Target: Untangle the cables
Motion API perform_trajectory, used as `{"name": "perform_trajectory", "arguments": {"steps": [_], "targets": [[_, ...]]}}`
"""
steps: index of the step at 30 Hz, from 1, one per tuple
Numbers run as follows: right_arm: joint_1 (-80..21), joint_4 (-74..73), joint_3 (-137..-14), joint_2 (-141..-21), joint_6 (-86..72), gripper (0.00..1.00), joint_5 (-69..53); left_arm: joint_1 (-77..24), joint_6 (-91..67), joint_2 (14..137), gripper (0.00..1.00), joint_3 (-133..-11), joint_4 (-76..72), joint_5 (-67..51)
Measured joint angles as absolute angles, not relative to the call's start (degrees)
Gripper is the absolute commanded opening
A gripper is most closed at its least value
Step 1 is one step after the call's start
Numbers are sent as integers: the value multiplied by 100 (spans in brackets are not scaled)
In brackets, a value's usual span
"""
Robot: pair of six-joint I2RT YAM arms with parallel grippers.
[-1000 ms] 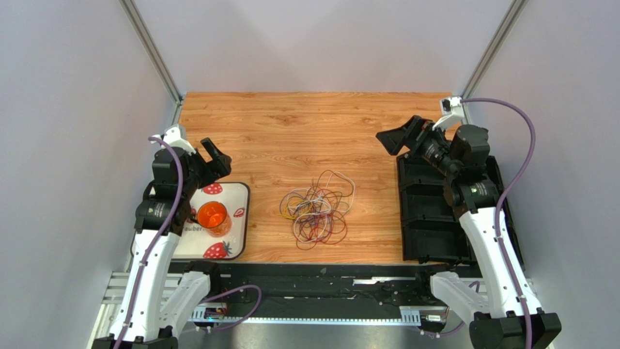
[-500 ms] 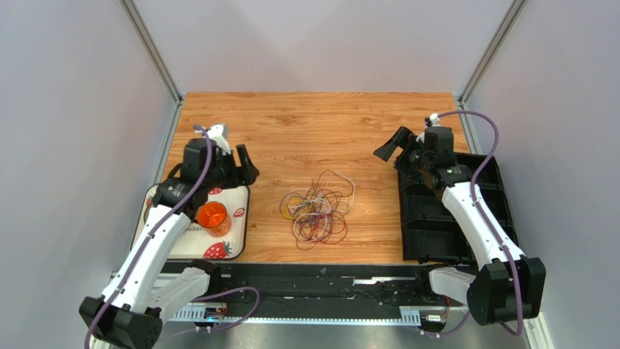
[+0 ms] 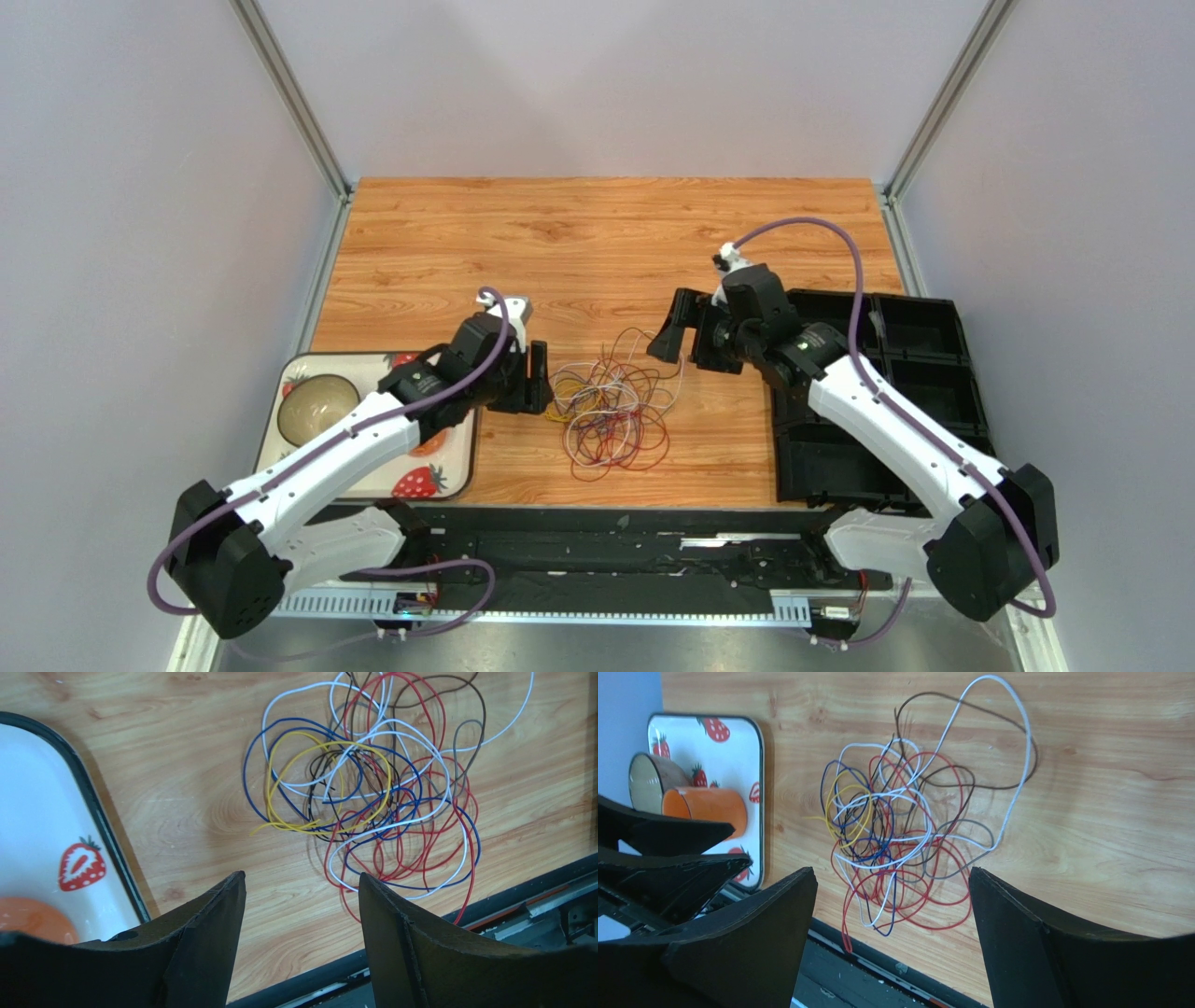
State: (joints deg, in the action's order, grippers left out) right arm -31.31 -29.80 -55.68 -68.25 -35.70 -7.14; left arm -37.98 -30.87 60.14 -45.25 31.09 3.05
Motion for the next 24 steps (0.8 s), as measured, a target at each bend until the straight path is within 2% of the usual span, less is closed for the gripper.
{"name": "perform_trajectory", "arguments": {"steps": [4, 12, 18, 24], "targets": [[-3634, -3081, -5756, -7177, -3566, 80, -690, -4071, -3229, 6189, 61, -4364, 2849, 467], [-4696, -3256, -6383, -7959, -3629, 75, -530, -4121, -3378, 6125, 61, -3728, 2259, 515], [-4735, -3500, -6549, -8252, -3708, 76, -156, -4165, -3326, 6173, 58, -3551, 1684, 239], [-4584, -3942, -6689, -8193, -3706, 76, 375, -4414, -3089, 6936, 58, -3763, 1286, -64]]}}
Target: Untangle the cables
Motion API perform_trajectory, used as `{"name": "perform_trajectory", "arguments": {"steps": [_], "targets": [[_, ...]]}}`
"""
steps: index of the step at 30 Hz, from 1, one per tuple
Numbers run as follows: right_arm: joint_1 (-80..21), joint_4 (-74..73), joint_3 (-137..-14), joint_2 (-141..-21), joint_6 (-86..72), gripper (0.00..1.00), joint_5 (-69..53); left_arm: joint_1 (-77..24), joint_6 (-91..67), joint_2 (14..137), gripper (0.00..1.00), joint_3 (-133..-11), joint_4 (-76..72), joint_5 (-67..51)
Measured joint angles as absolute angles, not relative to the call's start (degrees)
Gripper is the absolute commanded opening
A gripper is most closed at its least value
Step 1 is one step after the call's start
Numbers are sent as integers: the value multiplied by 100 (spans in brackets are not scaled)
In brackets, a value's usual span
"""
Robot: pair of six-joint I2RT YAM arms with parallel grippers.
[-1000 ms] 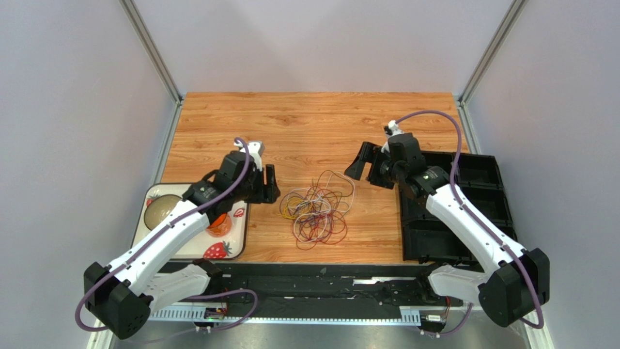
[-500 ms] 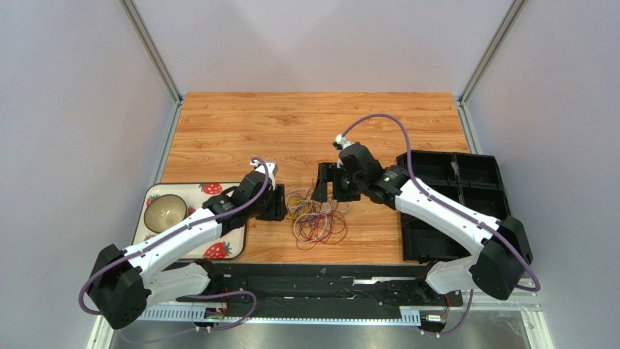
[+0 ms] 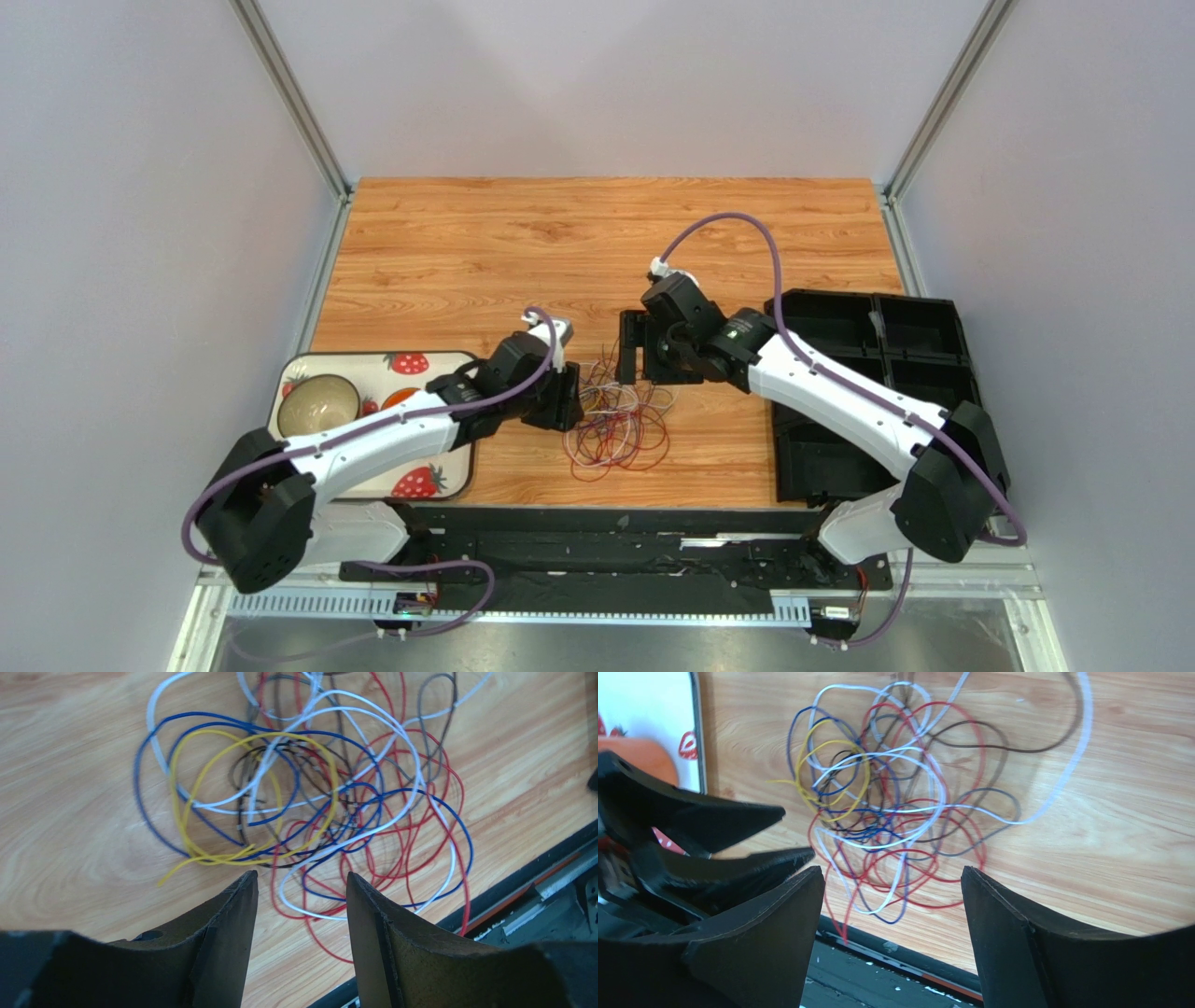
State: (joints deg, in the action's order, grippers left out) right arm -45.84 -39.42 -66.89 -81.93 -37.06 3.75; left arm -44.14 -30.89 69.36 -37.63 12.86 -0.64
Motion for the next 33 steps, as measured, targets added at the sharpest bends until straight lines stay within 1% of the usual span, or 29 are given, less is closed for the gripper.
{"name": "perform_trajectory", "arguments": {"steps": [4, 8, 12, 16, 18, 20, 23, 28, 29, 30, 31, 33], "targets": [[-4346, -4132, -6560, -7848, -3706, 77, 574, -4805, -2928, 7463, 57, -4110, 1260, -49], [-4156, -4182, -6302, -7395, -3706, 77, 663, -5135, -2882, 7850, 57, -4482, 1267, 320], [-4099, -4219, -6088, -7166, -3697, 77, 681, -5242, -2873, 8206, 57, -4746, 1299, 676], [-4077, -4268, -5935, -7118, -3658, 77, 676, -5240, -2845, 8355, 56, -4762, 1393, 910], [-4071, -4270, -5887, -7102, -3640, 77, 676, -5238, -2821, 8399, 47, -4777, 1455, 987], [-4066, -4289, -5885, -7094, -3623, 77, 674, -5240, -2799, 8433, 42, -4818, 1509, 1050], [-4066, -4274, -5859, -7052, -3614, 77, 670, -5240, -2764, 8482, 40, -4925, 1566, 1094], [-4066, -4270, -5686, -6978, -3612, 77, 650, -5242, -2768, 8506, 22, -5002, 1568, 1087], [-4066, -4268, -5649, -6976, -3612, 77, 650, -5242, -2775, 8506, 10, -5002, 1577, 1087], [-4066, -4270, -5621, -6971, -3610, 77, 648, -5242, -2770, 8506, 3, -5000, 1581, 1087], [-4064, -4272, -5605, -6971, -3610, 77, 644, -5242, -2799, 8506, 0, -5002, 1581, 1087], [-4056, -4270, -5579, -6969, -3610, 77, 637, -5242, -2777, 8506, 0, -5002, 1608, 1092]]}}
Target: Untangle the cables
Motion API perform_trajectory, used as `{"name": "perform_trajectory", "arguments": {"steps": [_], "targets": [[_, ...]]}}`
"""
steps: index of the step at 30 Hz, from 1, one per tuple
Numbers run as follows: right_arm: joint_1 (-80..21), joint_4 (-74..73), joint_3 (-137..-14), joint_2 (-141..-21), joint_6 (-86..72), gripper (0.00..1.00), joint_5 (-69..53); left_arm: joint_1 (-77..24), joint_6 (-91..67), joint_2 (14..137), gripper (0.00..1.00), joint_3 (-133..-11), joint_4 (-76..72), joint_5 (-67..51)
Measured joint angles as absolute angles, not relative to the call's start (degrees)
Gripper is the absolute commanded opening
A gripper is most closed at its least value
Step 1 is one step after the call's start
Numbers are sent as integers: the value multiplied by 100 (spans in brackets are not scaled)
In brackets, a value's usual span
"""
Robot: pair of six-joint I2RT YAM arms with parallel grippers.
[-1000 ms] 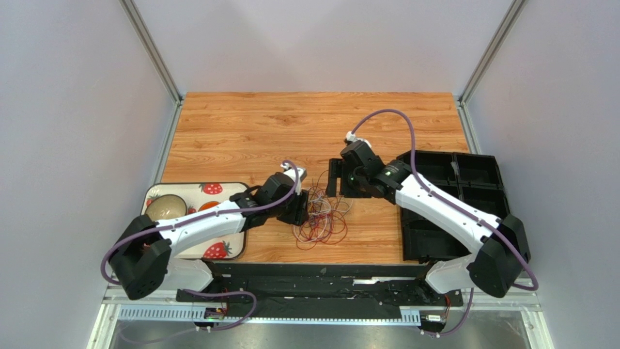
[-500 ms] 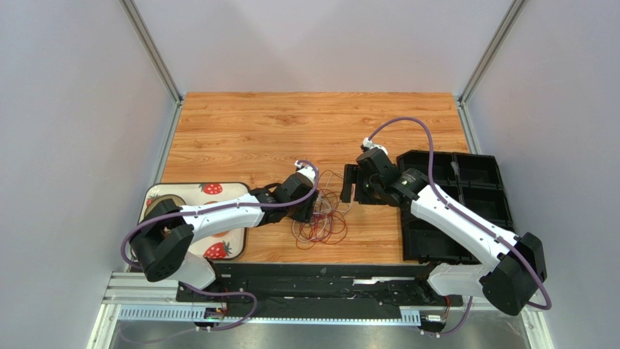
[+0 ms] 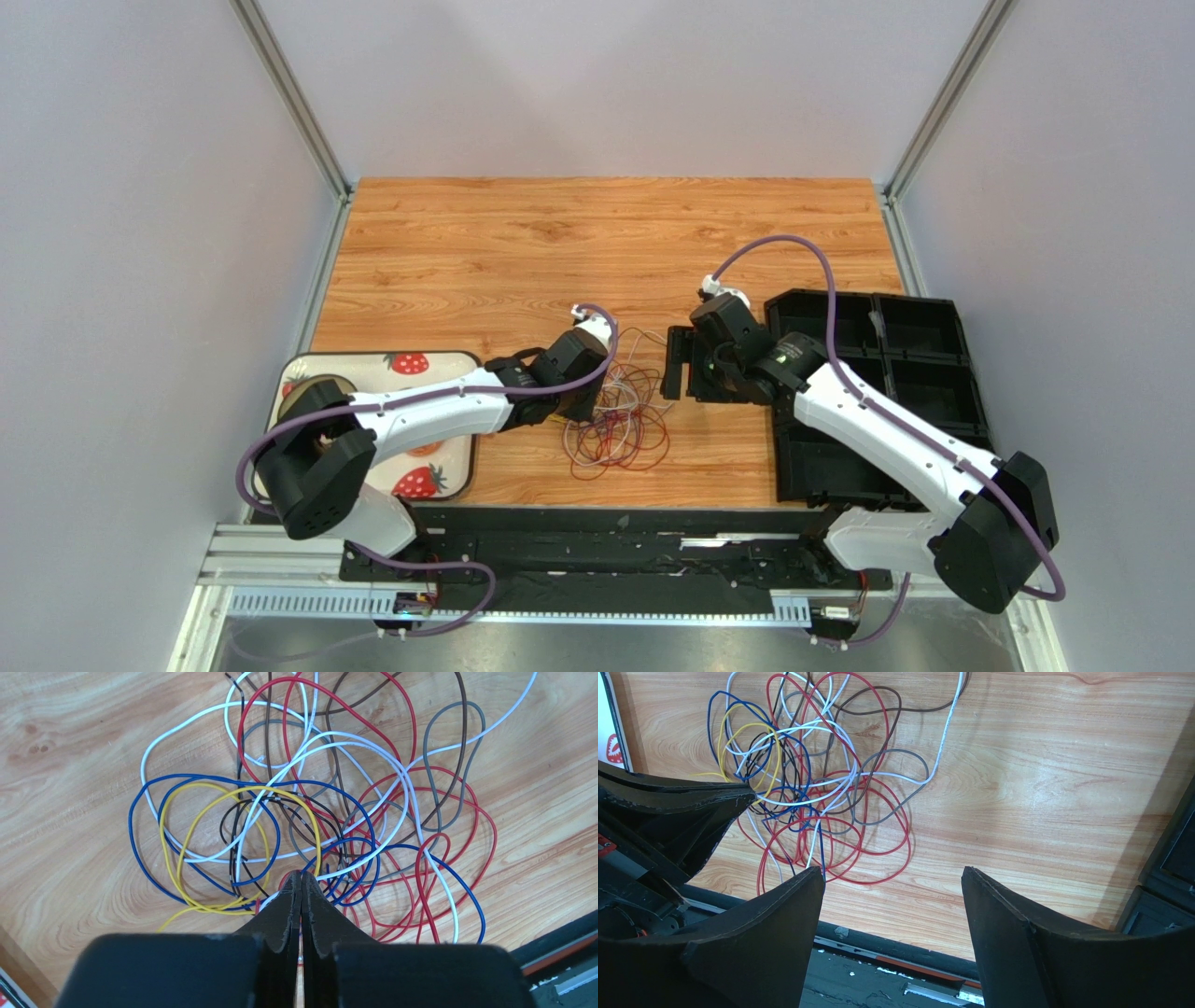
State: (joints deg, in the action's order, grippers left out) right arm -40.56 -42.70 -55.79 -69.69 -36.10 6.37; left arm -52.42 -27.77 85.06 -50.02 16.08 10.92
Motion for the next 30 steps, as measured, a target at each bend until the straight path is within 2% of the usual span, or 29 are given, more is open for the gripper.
{"name": "perform_trajectory", "arguments": {"steps": [6, 7, 9, 10, 13, 21, 30], "targets": [[-4056, -4263, -5575, -6969, -3601, 77, 633, -5242, -2757, 8506, 0, -5035, 1756, 1118], [-4056, -4263, -5575, -6967, -3599, 77, 633, -5242, -2746, 8506, 3, -5059, 1776, 1127], [-4056, -4263, -5575, -6963, -3597, 77, 633, -5242, -2687, 8506, 19, -5135, 1837, 1133], [-4056, -4263, -5575, -6956, -3599, 77, 633, -5242, -2644, 8503, 34, -5172, 1850, 1127], [-4056, -4261, -5551, -6910, -3597, 77, 633, -5242, -2464, 8486, 46, -5231, 1837, 1061], [-4056, -4261, -5511, -6890, -3599, 77, 609, -5242, -2062, 8473, 49, -5271, 1894, 825], [-4056, -4263, -5511, -6886, -3583, 77, 600, -5249, -1802, 9083, 48, -5686, 1933, 860]]}}
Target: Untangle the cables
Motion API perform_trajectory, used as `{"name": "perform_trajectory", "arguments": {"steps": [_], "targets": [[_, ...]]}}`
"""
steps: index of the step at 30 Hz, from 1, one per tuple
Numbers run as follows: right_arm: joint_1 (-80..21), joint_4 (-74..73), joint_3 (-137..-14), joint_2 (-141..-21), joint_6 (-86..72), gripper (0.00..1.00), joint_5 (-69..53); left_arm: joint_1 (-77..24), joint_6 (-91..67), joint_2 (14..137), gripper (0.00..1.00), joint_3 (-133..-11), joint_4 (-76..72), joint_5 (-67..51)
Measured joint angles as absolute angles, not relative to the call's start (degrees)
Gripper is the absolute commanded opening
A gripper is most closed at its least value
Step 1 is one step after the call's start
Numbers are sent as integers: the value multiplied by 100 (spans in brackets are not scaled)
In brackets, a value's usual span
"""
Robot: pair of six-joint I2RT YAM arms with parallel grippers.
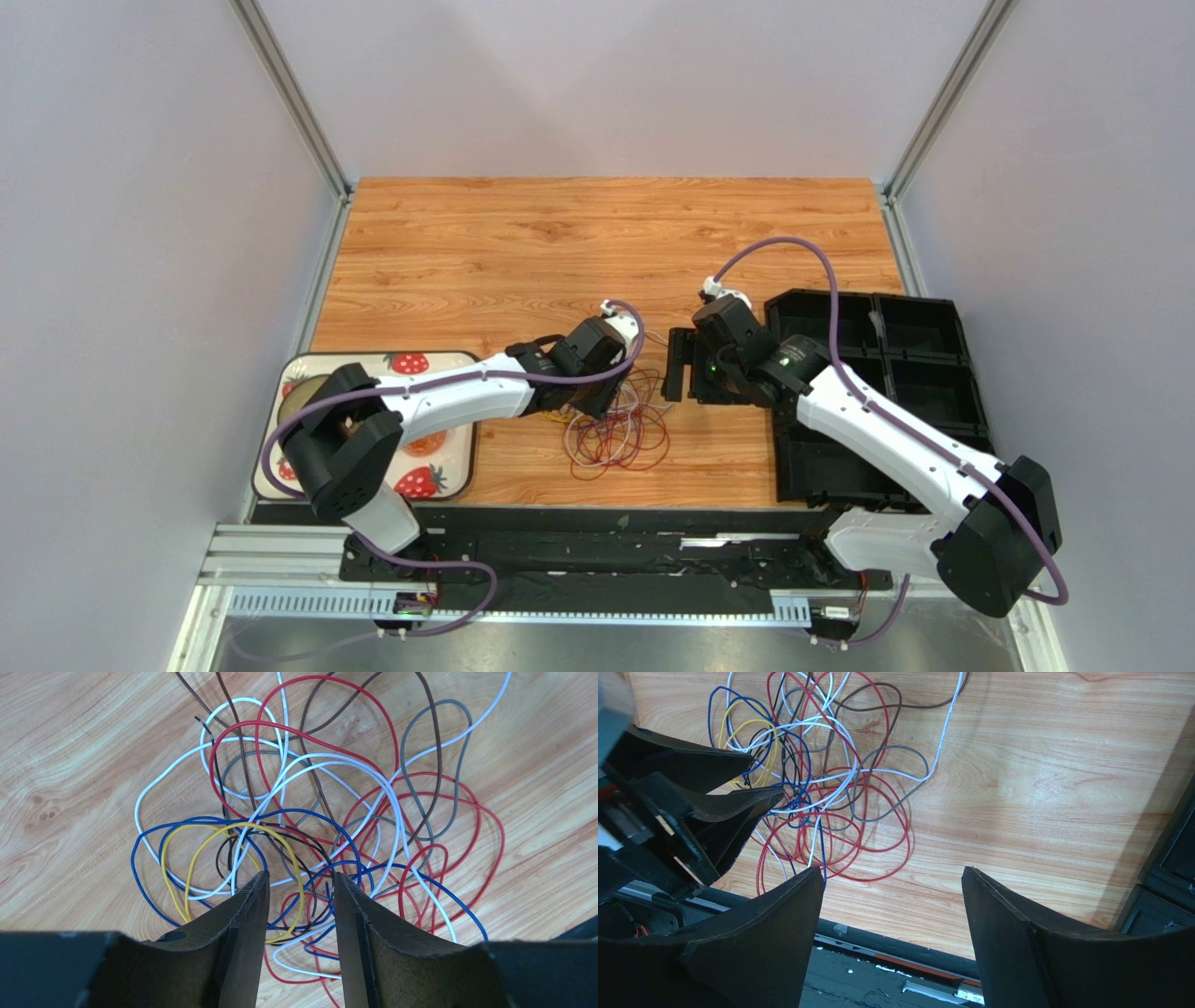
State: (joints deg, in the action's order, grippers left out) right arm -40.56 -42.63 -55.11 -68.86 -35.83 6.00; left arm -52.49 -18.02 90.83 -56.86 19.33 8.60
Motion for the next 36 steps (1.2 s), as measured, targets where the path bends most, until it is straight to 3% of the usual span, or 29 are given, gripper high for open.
{"name": "perform_trajectory", "arguments": {"steps": [23, 26, 28, 29, 36], "targets": [[-3997, -4261, -5424, -6923, -3507, 77, 596, -5286, -1758, 9238, 38, -5736, 2088, 1107], [-3992, -4261, -5426, -6923, -3505, 77, 596, -5286, -1754, 9583, 26, -5968, 2123, 1267], [-3992, -4261, -5424, -6923, -3485, 77, 600, -5286, -1739, 9806, 3, -6123, 2165, 1310], [-3992, -4263, -5424, -6923, -3470, 77, 600, -5286, -1721, 9904, 0, -6184, 2176, 1319], [-3948, -4265, -5413, -6910, -3444, 77, 602, -5288, -1763, 9955, 0, -6495, 2606, 1461]]}}
